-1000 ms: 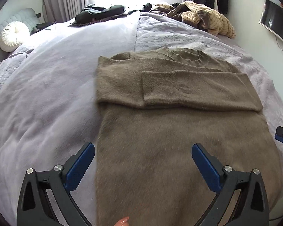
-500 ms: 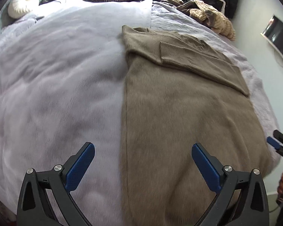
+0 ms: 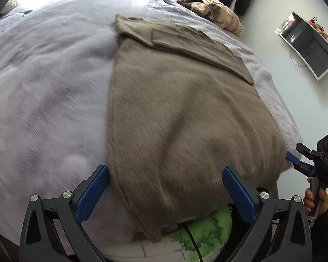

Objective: Fold small clothes
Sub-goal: 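Grasp the hem with both grippers and lift it toward the collar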

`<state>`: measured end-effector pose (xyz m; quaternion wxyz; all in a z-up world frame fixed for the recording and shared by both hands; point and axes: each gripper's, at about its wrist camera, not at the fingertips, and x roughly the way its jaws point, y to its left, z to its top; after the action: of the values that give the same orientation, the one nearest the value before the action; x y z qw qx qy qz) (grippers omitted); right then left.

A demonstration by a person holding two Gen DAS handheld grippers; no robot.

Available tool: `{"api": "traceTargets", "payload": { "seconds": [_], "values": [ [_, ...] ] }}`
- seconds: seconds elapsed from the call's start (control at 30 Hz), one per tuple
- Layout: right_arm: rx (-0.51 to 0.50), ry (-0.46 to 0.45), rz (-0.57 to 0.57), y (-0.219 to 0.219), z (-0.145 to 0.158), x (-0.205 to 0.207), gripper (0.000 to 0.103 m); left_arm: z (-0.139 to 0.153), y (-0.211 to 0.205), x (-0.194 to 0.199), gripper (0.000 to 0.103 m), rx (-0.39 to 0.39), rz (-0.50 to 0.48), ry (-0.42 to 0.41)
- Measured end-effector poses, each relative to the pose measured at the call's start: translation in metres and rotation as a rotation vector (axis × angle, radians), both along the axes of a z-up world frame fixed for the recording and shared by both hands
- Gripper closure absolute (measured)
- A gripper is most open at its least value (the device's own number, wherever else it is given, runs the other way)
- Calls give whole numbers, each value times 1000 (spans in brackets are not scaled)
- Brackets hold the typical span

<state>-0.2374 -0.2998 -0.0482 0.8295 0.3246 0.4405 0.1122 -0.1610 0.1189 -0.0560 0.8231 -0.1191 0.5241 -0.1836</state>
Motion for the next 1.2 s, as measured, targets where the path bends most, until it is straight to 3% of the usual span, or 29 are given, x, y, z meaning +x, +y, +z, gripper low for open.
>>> {"api": "traceTargets", "payload": {
  "seconds": [0.13,0.3,0.47,0.67,0.73,0.77,0.8,0.83,0.87,0.9,1.0,1.2],
  "values": [
    [33,20,30,4,-16,-13,23,-3,-7,-10,0,13,-25,-6],
    [94,15,92,15,-32,-18,23,-7,-8,-22,0,-36,-31,8],
    [151,-5,160,33,-40,-13,21,-14,-10,-35,0,-134,-48,47],
    [263,-77,218,40,-33,-10,22,-19,-10,-31,1,-250,7,61],
    [274,-56,201,38,-36,-8,22,-19,-7,-29,10,-264,33,69],
    [282,-43,191,37,-40,-8,22,-21,-5,-27,20,-253,41,79],
    [298,-24,175,35,-45,-8,28,-23,-4,-25,39,-234,51,88],
    [309,-14,166,34,-48,-8,36,-24,-2,-24,50,-210,60,98],
    [312,4,155,33,-52,-9,64,-26,2,-23,70,-192,67,105],
    [312,23,148,31,-55,-9,91,-28,5,-22,82,-206,63,109],
    [357,4,155,31,-56,-11,91,-23,13,-23,86,-263,39,97],
    [594,-168,163,21,-23,-2,91,18,14,-13,86,-357,-13,-24]
  ]
}}
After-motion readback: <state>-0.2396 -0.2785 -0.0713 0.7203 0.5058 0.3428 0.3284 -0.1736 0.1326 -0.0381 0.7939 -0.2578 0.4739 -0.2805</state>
